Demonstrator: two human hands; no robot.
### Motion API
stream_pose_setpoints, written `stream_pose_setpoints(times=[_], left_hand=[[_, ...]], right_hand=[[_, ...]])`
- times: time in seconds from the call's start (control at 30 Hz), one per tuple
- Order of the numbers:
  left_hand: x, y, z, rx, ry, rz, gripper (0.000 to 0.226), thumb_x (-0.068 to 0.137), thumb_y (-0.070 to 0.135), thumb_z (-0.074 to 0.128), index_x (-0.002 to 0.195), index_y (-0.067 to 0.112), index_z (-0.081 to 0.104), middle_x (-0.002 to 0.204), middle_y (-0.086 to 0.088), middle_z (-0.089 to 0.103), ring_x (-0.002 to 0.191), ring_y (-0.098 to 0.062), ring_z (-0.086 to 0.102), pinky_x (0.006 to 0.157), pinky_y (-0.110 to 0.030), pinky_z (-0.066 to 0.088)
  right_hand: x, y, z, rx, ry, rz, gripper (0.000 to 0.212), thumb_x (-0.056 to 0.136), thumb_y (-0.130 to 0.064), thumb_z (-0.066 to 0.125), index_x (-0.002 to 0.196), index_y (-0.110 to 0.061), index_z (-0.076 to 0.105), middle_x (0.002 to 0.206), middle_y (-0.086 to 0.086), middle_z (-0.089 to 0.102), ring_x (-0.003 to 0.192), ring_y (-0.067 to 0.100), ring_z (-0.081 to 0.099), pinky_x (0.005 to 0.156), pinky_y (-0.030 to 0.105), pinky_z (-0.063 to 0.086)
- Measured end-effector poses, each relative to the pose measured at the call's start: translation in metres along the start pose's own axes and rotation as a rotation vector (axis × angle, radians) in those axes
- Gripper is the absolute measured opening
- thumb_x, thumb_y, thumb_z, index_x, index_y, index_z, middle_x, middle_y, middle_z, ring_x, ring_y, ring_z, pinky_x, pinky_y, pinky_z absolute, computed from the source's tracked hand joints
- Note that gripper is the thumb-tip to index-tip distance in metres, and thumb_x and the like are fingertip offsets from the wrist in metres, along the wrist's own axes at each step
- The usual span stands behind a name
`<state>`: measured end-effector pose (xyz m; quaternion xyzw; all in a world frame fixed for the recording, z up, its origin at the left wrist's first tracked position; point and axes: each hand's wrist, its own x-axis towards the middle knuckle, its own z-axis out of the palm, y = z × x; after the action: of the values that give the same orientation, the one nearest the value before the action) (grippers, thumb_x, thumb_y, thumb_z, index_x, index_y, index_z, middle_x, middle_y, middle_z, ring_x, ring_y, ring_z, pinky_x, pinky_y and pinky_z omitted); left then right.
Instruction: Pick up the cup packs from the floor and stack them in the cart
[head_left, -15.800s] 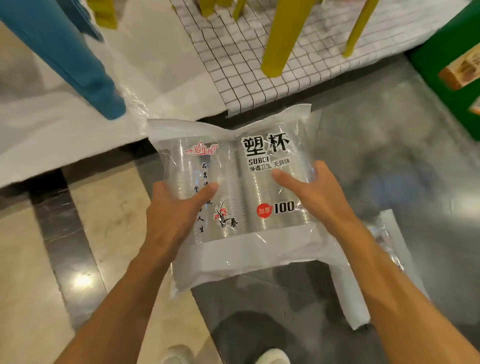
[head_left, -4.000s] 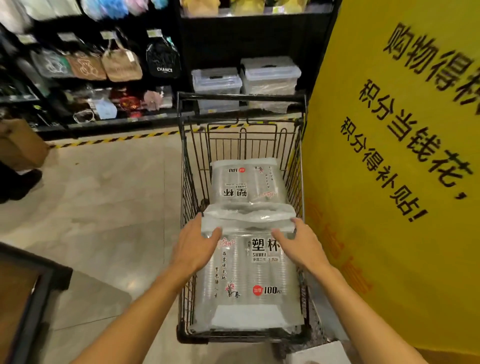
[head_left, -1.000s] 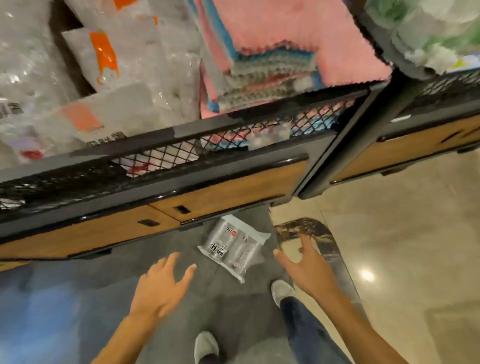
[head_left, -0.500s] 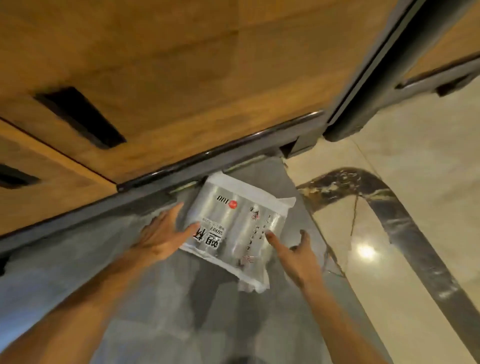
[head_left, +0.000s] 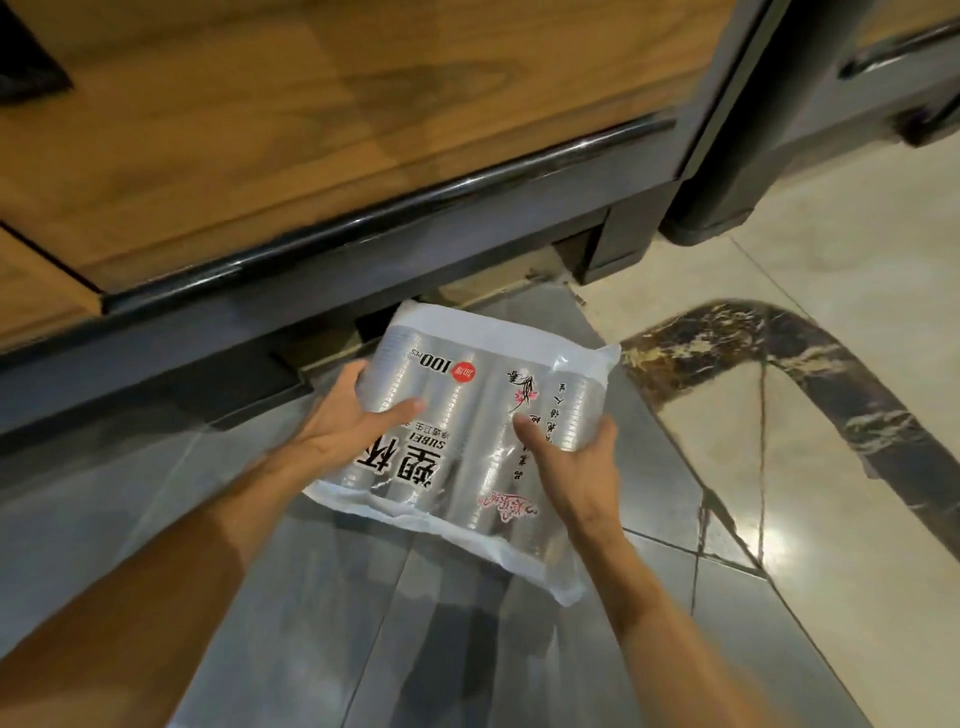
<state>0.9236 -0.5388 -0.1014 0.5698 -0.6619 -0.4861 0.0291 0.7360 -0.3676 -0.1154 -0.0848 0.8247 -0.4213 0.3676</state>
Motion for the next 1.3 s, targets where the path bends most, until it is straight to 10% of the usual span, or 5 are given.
stream_pose_setpoints(times=[0.27, 0.87, 1.3], left_hand=[[-0.103, 0.116, 0.0, -0.038, 0.0, -0.06, 0.066, 0.083, 0.056, 0.077, 0.126, 0.025, 0.037, 0.107, 0.009, 0.06, 0.088, -0.007, 0.062, 0.062, -0.027, 0.046], [-0.497, 0.766, -0.236, 0.008, 0.08, 0.374, 0.095, 0.071, 0.081, 0.069, 0.145, 0.028, 0.041, 0.127, 0.006, 0.058, 0.114, -0.029, 0.06, 0.095, -0.046, 0.048], [-0.634, 0.989, -0.127, 0.126, -0.106, 0.727, 0.082, 0.078, 0.073, 0.067, 0.142, 0.029, 0.041, 0.105, 0.014, 0.051, 0.094, -0.017, 0.052, 0.079, -0.037, 0.038]], right_hand=[[-0.058, -0.093, -0.131, -0.055, 0.002, -0.028, 0.083, 0.071, -0.065, 0.086, 0.137, -0.03, 0.049, 0.111, -0.007, 0.071, 0.109, 0.029, 0.07, 0.101, 0.049, 0.055], [-0.389, -0.624, -0.615, 0.11, 0.152, -0.344, 0.078, 0.069, -0.072, 0.086, 0.135, -0.044, 0.055, 0.12, -0.018, 0.072, 0.112, 0.012, 0.07, 0.099, 0.045, 0.056], [-0.488, -0.627, -0.867, 0.236, 0.501, -0.295, 0.076, 0.073, -0.068, 0.085, 0.132, -0.038, 0.046, 0.119, -0.016, 0.066, 0.11, 0.013, 0.065, 0.096, 0.043, 0.054]])
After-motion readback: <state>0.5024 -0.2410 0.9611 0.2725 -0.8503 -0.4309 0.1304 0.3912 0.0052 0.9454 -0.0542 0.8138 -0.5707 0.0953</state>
